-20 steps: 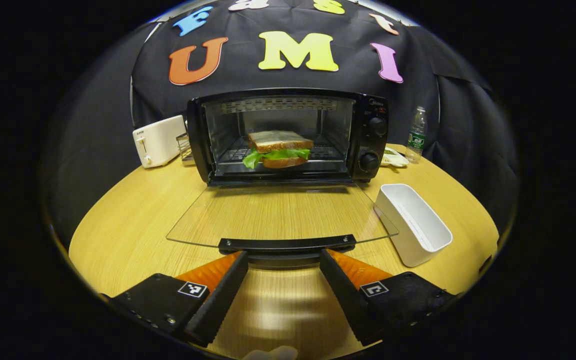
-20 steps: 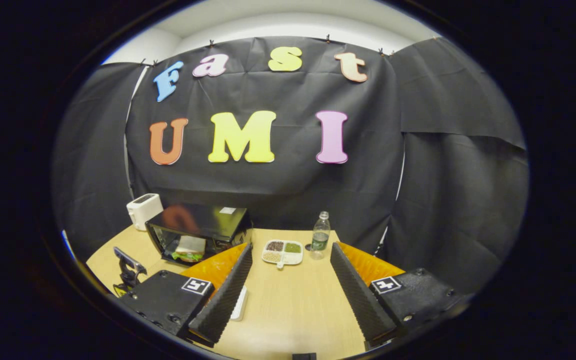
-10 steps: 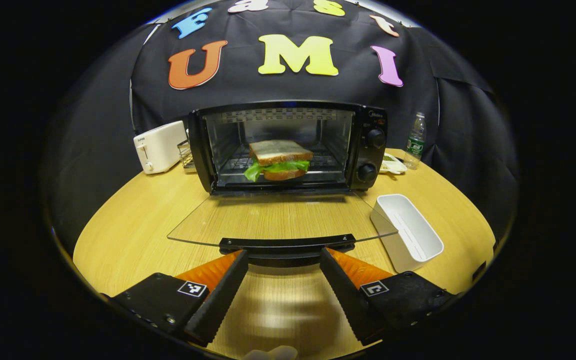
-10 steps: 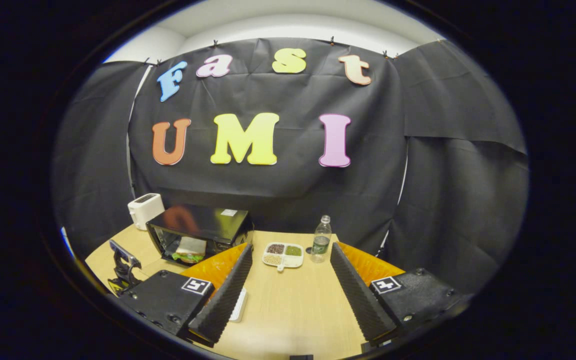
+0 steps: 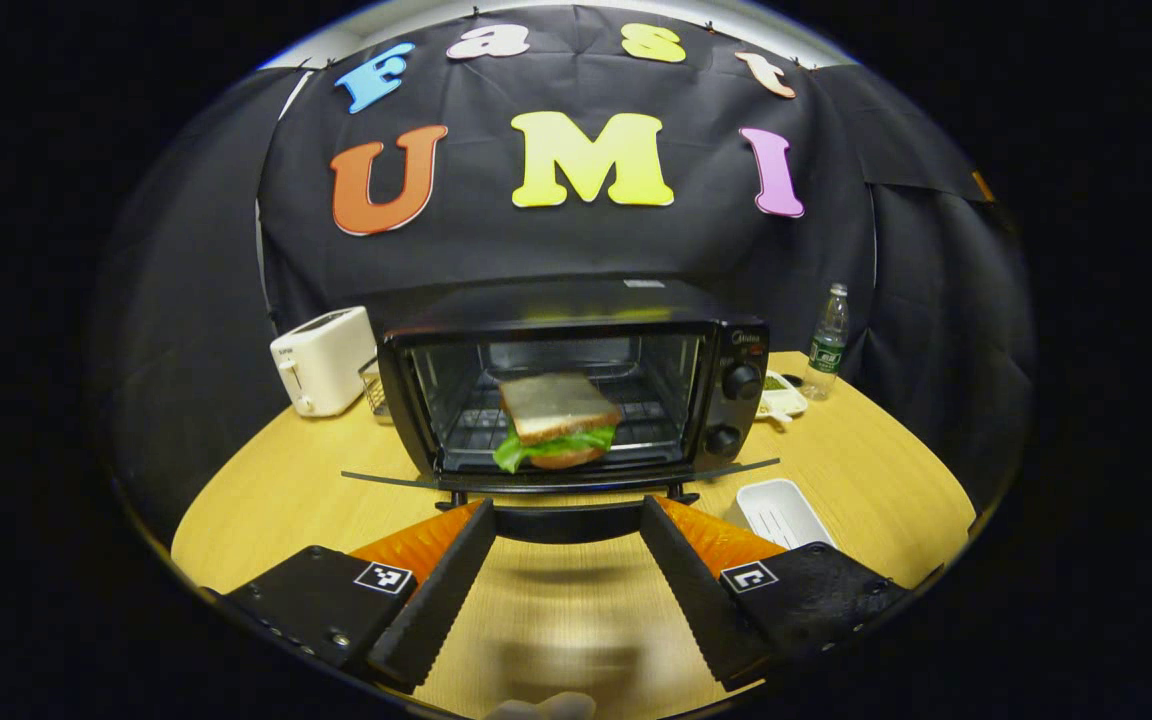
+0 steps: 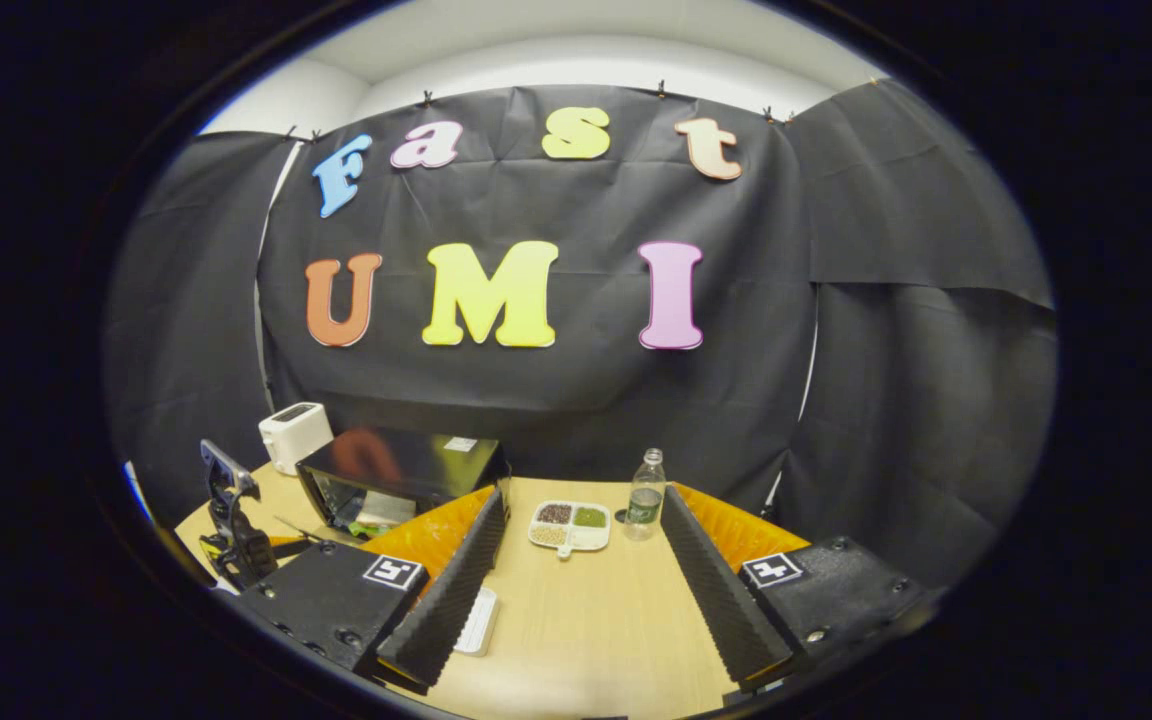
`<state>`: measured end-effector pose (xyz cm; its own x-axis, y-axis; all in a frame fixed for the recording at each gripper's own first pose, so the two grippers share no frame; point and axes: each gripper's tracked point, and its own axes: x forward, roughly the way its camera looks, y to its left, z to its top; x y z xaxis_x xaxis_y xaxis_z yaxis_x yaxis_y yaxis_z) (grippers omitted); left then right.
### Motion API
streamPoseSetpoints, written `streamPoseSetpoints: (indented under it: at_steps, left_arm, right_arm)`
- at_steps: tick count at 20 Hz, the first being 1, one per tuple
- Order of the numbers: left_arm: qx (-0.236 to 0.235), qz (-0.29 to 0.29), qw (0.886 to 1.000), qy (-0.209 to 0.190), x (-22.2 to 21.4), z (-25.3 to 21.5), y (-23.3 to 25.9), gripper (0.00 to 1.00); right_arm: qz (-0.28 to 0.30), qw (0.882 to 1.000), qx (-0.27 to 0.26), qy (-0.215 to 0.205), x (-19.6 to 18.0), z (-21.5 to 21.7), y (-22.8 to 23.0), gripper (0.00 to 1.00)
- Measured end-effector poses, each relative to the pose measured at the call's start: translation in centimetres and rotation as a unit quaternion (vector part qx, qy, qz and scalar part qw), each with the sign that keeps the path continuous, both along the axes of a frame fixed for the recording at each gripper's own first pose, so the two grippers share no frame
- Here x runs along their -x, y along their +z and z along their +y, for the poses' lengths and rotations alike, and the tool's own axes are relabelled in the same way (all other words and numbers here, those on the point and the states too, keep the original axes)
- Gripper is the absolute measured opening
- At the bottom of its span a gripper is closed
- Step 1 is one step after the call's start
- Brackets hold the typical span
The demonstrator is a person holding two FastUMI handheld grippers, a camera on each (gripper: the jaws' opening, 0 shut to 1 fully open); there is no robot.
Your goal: Open the electric oven with the left hand, put the food in, and close the electric oven.
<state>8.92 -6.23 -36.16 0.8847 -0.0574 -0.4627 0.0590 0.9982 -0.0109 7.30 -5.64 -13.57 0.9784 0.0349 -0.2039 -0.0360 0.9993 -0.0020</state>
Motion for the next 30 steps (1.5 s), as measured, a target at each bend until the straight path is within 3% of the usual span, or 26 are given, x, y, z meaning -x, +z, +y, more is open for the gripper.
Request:
streamPoseSetpoints:
  at_steps: [6, 13, 24, 30]
  left_arm:
    - [-0.006, -0.042, 0.999, 0.012, -4.3, 1.2, 3.2, 0.96]
    - [-0.016, -0.048, 0.999, 0.020, -2.9, 2.0, 5.4, 0.96]
    - [-0.005, -0.154, 0.987, 0.046, 3.0, 4.4, 22.2, 0.96]
    - [-0.004, -0.190, 0.980, 0.050, 5.6, 5.6, 28.1, 0.96]
  right_arm:
    - [-0.004, 1.000, -0.006, 0.005, -0.5, 0.3, 0.3, 0.97]
    - [-0.015, 1.000, -0.007, 0.021, -0.8, 1.6, 1.5, 0.97]
    - [-0.068, 0.996, -0.021, 0.045, 0.1, 5.5, 6.7, 0.97]
    - [-0.085, 0.996, -0.023, 0.026, 1.5, 5.7, 8.7, 0.96]
